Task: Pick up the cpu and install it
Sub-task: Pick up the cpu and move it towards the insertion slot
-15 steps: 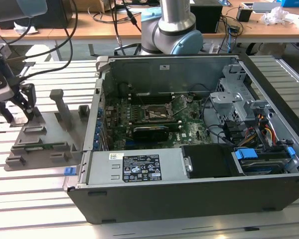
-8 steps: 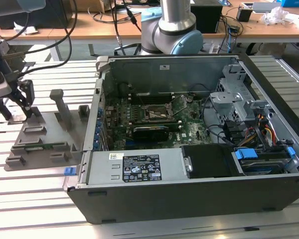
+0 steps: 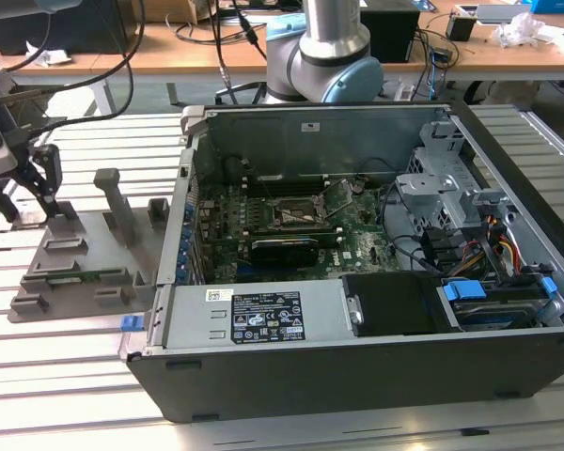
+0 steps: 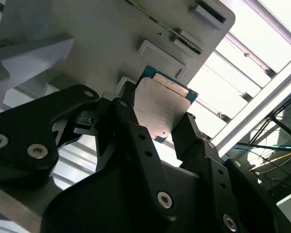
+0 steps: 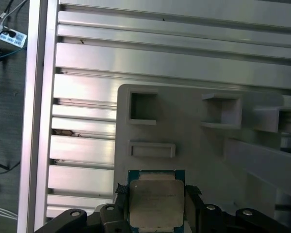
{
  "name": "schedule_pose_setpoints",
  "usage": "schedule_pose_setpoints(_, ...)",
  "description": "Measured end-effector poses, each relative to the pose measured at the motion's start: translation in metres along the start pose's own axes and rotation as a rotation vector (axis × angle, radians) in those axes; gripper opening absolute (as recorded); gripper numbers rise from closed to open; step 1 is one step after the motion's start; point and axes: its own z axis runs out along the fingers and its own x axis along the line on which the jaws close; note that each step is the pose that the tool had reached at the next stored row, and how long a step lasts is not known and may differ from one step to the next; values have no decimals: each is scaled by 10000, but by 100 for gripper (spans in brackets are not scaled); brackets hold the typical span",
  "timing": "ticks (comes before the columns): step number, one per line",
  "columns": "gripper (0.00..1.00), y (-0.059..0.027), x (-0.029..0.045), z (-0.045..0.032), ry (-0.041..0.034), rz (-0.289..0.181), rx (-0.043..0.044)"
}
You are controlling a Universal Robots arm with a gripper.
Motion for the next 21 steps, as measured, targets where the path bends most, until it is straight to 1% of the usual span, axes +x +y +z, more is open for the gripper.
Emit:
schedule_pose_setpoints(14, 55, -10, -5, -206, 0, 0, 0)
schedule_pose_setpoints(21, 55, -13, -7, -288, 0, 0, 0)
